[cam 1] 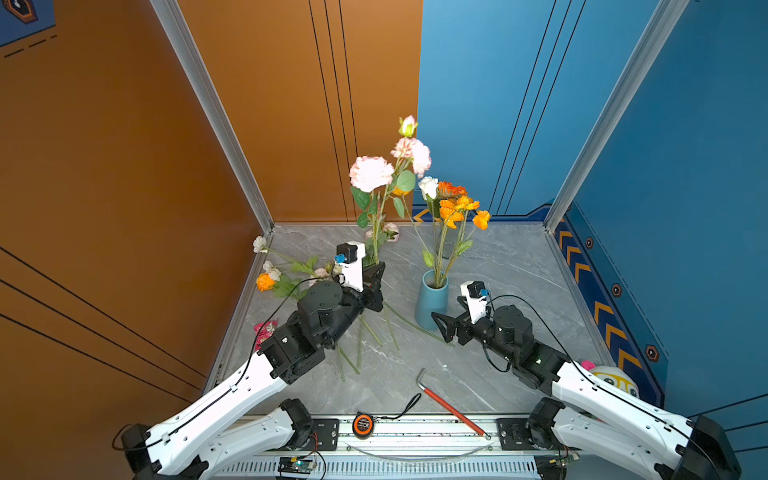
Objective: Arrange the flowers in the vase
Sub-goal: 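Lift the pink flowers up toward the light-blue vase with the left gripper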
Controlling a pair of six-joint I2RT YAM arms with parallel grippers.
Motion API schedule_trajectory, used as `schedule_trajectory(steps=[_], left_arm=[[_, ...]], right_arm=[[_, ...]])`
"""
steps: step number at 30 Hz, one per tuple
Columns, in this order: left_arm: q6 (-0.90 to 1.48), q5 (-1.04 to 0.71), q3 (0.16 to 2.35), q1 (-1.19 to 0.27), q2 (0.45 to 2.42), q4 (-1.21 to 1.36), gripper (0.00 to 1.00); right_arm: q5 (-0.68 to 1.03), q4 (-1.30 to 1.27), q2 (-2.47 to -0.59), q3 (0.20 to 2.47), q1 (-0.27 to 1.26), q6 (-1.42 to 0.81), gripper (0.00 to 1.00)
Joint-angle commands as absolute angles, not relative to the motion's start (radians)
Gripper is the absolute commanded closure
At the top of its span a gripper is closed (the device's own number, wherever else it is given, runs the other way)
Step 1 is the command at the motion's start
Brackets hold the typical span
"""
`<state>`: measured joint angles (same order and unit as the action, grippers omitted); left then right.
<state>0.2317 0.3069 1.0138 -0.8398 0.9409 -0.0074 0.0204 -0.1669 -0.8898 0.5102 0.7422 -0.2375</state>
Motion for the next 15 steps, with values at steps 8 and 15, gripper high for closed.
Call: schedule_trajectory(steps=[8, 15], left_arm=[[-0.029, 0.178, 1.355, -0.83, 1.15, 0.28, 1.0], [0.011, 0.132, 1.428, -0.822, 1.254, 0.312, 1.0]], right_arm=[[0.071, -0.184, -0.896, 0.527, 0.737, -0.171, 0.0], [0.069, -0.18, -0.895, 0.554, 0.732, -0.137, 0.0]])
